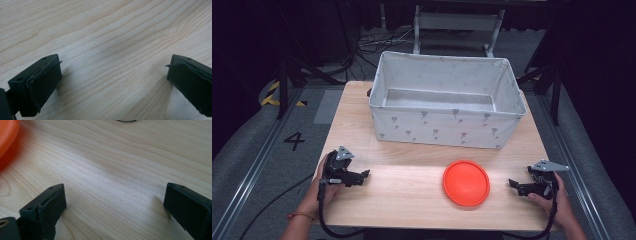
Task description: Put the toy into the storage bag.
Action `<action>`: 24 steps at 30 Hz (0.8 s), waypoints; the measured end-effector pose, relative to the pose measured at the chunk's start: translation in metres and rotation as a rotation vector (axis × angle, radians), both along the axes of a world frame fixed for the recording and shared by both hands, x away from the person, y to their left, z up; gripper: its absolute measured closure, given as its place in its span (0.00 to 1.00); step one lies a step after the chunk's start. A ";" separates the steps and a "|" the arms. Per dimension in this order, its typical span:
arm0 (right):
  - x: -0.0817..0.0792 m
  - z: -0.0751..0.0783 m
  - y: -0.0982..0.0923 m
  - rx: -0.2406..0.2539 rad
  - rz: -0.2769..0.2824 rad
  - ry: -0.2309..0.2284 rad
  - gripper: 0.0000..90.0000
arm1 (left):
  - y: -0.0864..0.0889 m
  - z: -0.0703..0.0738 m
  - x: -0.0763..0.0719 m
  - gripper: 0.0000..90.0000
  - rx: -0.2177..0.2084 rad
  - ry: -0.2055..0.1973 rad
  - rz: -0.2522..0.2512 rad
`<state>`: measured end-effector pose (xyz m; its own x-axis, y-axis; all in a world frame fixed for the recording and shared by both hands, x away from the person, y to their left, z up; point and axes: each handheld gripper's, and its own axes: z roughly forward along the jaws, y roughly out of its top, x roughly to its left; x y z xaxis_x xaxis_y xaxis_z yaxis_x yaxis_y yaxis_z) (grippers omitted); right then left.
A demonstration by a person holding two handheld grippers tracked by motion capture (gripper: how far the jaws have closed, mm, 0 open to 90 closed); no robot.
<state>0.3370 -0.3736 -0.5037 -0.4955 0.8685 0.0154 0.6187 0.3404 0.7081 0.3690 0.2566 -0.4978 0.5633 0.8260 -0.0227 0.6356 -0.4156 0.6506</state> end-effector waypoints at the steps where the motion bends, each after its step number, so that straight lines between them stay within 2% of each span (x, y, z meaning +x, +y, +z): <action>1: 0.000 0.000 0.000 0.000 0.001 0.000 0.05 | 0.001 0.000 -0.001 0.00 0.004 0.000 -0.010; 9: 0.000 0.001 -0.001 0.000 0.010 0.005 0.06 | 0.003 0.000 -0.003 0.00 -0.001 -0.004 -0.028; 11: 0.001 0.002 -0.002 0.002 0.005 0.011 0.10 | 0.003 0.000 -0.003 0.00 -0.002 -0.003 -0.028; 13: 0.000 0.005 -0.003 0.014 0.008 0.008 0.25 | 0.004 0.000 -0.003 0.00 0.001 -0.002 -0.036; 14: -0.001 0.007 -0.003 0.028 0.010 0.010 0.25 | 0.005 0.000 -0.003 0.00 0.006 -0.002 -0.042; 15: -0.002 0.010 -0.003 0.031 0.004 0.010 0.20 | 0.005 0.000 -0.002 0.00 0.006 -0.003 -0.043; 21: -0.008 0.027 0.008 0.051 0.042 -0.014 0.22 | 0.005 0.000 -0.002 0.00 0.006 -0.003 -0.045; 23: -0.010 0.032 0.014 0.052 0.061 -0.027 0.22 | 0.005 0.000 -0.002 0.00 0.003 0.001 -0.044; 24: -0.013 0.038 0.023 0.065 0.094 -0.037 0.22 | 0.005 0.000 -0.002 0.00 0.004 -0.003 -0.043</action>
